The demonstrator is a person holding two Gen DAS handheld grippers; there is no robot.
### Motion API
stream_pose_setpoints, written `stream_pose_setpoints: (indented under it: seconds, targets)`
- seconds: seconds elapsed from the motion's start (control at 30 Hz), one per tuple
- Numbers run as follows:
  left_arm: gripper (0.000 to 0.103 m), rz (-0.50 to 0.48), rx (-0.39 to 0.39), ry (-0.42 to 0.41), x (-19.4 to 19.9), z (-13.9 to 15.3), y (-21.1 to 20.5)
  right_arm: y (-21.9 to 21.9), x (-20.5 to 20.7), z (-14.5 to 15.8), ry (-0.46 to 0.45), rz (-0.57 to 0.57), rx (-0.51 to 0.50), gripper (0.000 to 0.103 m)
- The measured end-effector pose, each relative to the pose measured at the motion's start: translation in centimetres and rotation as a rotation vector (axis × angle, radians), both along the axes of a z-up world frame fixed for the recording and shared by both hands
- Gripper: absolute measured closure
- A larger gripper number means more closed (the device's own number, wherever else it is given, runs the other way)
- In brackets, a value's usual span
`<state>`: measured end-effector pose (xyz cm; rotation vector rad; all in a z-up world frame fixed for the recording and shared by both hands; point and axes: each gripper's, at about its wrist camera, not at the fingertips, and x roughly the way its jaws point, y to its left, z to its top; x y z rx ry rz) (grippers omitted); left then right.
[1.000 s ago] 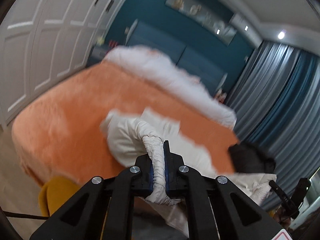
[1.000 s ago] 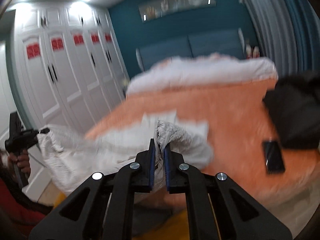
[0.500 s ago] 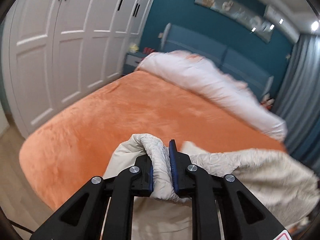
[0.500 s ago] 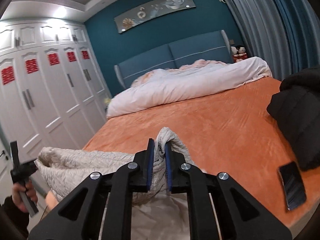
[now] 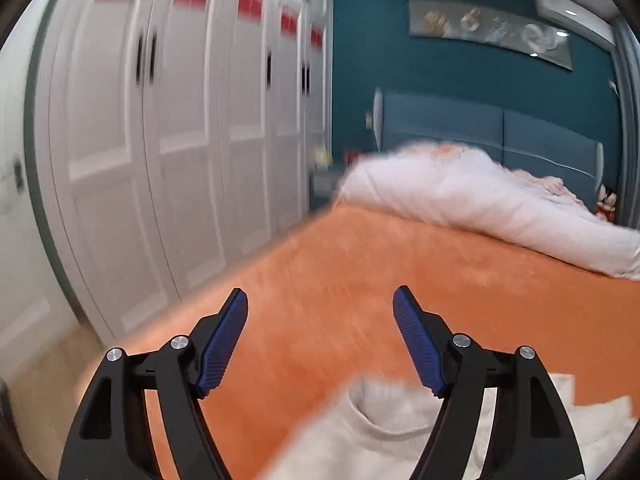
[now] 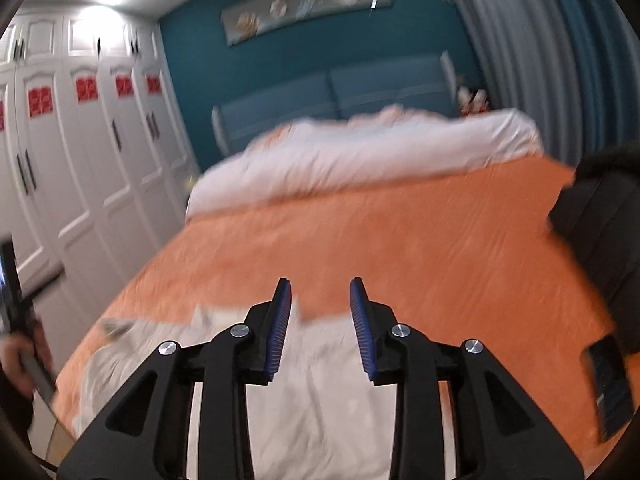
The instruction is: Fold large clothes
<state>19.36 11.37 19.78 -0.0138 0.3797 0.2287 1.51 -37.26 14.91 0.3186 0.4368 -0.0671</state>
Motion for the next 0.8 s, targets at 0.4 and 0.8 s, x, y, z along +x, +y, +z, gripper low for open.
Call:
stream_pose_setpoints:
  seconds: [0.4, 0.8]
  targets:
    - [0.028, -0.324, 0.039, 0.319, -0.1, -10.7, -10.0, 12.4, 5.9, -7.1, 0.177, 0.293, -0.128, 0.074]
    - [0.019, -0.248, -0.02, 0.471, 6.5, -17.8, -10.1, 5.5, 11.3, -13.3, 0.258, 0.111, 0.017, 0.079]
